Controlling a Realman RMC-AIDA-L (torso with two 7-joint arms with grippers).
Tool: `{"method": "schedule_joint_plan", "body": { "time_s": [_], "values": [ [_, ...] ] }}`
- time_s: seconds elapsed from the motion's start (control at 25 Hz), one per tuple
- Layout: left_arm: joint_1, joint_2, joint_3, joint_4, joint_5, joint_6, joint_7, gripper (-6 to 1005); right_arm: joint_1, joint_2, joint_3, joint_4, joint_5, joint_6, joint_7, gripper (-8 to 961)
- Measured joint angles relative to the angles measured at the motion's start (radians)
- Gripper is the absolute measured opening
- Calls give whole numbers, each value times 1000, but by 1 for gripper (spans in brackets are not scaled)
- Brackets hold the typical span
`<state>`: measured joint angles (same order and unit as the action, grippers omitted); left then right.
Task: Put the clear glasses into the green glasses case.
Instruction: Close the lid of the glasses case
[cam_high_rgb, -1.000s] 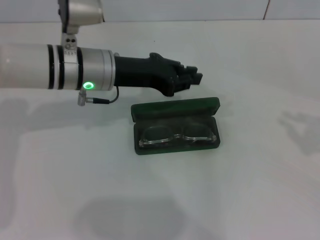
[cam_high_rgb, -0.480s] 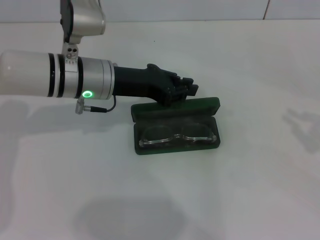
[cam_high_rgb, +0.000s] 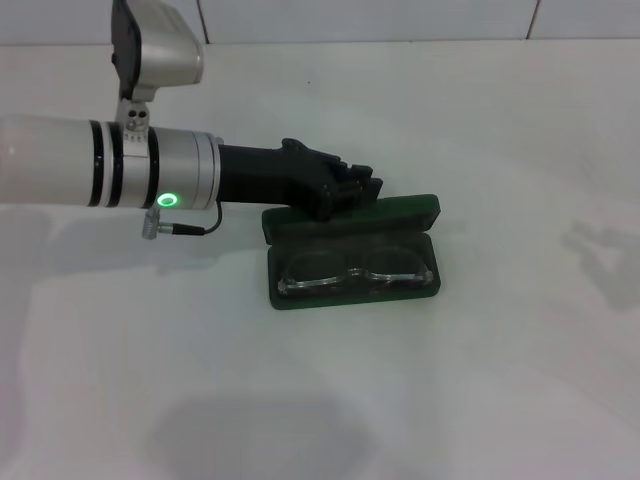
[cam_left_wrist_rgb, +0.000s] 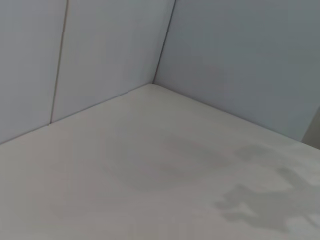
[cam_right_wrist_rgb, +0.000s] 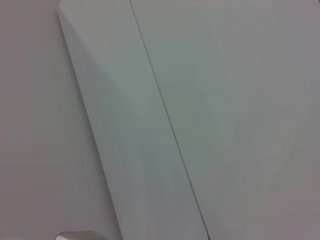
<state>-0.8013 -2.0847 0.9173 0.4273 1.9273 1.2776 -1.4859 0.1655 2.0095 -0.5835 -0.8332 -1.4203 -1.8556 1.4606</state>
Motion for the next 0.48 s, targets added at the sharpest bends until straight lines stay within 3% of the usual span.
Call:
{"method": "schedule_joint_plan", "body": {
  "time_s": [0.48],
  "values": [
    [1, -1, 16, -5, 1, 0, 1, 186, 6, 0, -9, 32, -1, 0, -17, 177]
  ]
}}
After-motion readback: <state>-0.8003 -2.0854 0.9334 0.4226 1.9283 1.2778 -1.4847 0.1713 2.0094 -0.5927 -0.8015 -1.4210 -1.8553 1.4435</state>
